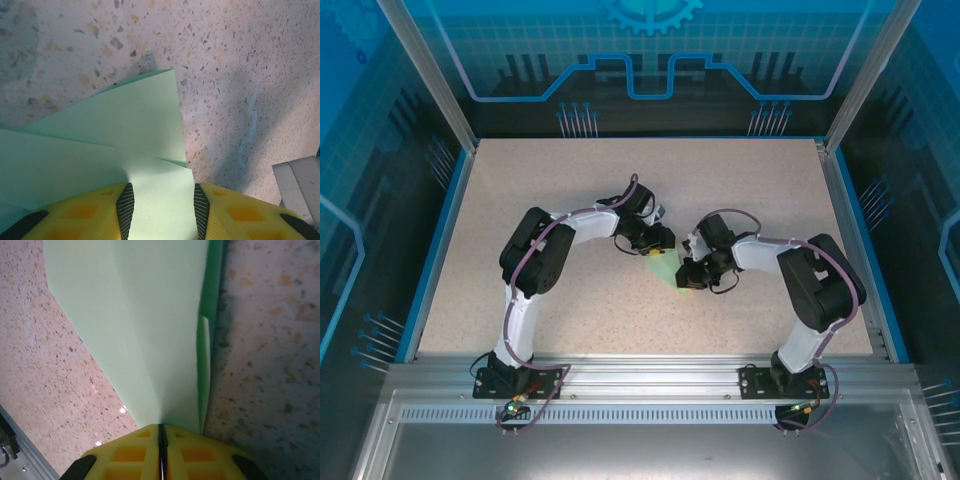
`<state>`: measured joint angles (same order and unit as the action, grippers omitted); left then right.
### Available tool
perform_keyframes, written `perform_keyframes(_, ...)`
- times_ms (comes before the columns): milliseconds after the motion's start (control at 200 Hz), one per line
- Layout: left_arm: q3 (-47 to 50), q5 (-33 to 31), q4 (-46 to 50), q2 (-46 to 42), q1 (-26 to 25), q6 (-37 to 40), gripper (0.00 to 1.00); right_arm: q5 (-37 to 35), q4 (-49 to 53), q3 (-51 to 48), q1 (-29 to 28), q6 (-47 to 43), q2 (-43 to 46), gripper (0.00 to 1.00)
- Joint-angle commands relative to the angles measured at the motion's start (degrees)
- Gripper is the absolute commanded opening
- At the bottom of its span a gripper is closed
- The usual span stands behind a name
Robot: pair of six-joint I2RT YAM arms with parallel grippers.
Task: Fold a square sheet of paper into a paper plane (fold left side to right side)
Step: Fourth fold the wing at the center of the table.
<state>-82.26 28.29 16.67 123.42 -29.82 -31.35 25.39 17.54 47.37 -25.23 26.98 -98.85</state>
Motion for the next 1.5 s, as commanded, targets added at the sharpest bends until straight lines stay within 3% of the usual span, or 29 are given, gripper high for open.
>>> perform_keyframes(0,1.77,-4.74,2.82,1.87,1.71,1.11,0.42,-5.11,12.68,-4.21,-0.26,-1.23,0.69,0.10)
perform_keyframes(285,3.51,-3.43,0.65,0.95,1.11,0.09,0.41,-0.29,10.77,2.69,-0.27,6.20,9.37,0.11)
perform_keyframes(710,3.15,-3.13,0.42,1.21,0.78,-0.99,0.39,-8.55,-6.48,7.29,-4.85,26.04,0.53,0.10)
perform_keyframes(1091,2.70,-2.69,0.56,1.59,0.78,-1.17,0.36,-13.46,-10.33,5.36,-6.21,30.38,-2.51,0.10)
perform_keyframes(1496,2.70,-3.40,1.08,2.04,0.81,-1.17,0.35,-14.27,-4.92,4.06,-7.21,31.89,-5.06,0.10)
